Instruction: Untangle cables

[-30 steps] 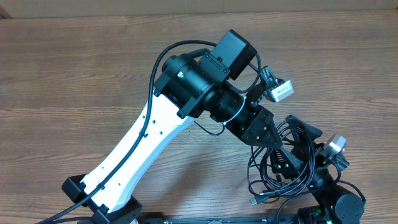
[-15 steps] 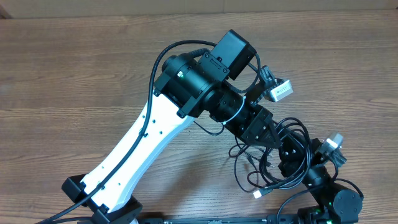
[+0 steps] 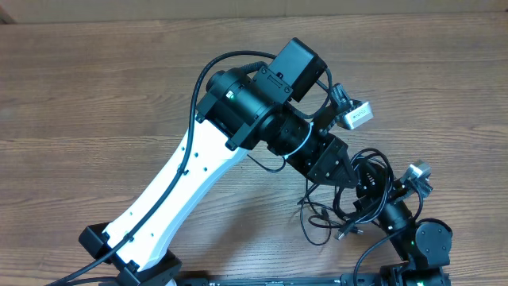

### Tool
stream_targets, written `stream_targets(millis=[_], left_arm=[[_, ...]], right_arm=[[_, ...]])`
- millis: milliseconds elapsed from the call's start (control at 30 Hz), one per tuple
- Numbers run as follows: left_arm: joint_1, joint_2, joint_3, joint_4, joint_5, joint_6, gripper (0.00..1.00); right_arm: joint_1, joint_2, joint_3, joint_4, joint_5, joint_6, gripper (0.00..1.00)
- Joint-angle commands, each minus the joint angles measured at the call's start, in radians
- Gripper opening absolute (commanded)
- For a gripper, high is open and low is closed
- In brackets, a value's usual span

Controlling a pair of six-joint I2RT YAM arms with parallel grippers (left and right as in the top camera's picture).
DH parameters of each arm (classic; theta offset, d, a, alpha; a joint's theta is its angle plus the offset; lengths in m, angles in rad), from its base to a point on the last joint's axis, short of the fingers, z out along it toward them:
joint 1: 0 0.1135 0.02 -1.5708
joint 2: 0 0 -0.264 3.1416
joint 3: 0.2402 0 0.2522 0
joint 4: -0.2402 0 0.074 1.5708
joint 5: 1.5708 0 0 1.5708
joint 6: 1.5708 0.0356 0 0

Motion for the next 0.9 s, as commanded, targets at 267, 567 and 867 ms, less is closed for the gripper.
stream_targets(millis=[267,567,867], left_arm=[[0.135,-0.035,0.027,-0.008,0.204,0.032,0.04],[0.224,-0.035,0.027,-0.007,0.229,0.031,0.04],[0.306,-0.035,0.027,-0.005,0.227,0.032,0.04]], right_arm=[[0.000,-0.003,0.018,-0.151,0.201,-0.039,0.04],[0.000,-0.003,0.018,-0.223,0.246,-0.039,0.04],[0.000,-0.003,0.018,-0.243,0.249,-0.039,0.04]])
